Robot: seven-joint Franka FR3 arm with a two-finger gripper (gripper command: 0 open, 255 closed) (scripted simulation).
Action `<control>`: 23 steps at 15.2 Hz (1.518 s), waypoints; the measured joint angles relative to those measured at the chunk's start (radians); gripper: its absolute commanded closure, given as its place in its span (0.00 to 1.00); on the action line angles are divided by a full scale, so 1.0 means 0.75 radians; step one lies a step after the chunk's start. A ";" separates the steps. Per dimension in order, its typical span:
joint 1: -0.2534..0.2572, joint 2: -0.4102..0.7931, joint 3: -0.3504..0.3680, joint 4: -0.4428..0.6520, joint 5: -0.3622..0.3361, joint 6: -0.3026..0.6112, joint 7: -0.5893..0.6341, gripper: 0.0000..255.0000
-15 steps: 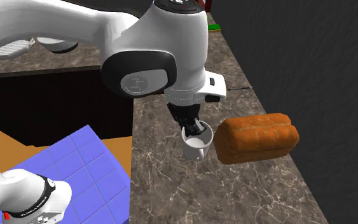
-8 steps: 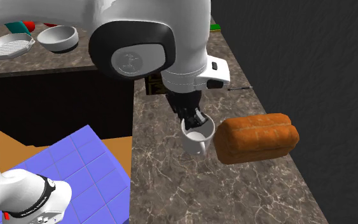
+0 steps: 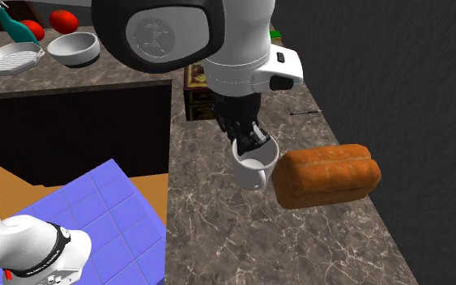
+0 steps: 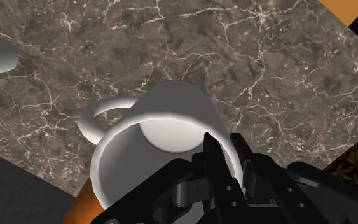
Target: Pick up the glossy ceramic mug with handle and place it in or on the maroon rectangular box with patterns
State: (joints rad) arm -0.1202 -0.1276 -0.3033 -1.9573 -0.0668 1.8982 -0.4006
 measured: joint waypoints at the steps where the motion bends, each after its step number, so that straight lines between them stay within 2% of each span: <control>1: 0.000 -0.004 0.001 0.016 -0.001 -0.020 0.000 1.00; 7: 0.008 -0.003 0.012 0.114 0.002 -0.117 0.013 1.00; 16: 0.127 0.099 0.152 0.241 0.024 -0.158 0.261 1.00; 23: 0.218 0.268 0.246 0.471 0.040 -0.227 0.442 1.00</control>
State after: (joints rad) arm 0.0437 0.0735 -0.1189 -1.6041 -0.0370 1.7276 -0.0689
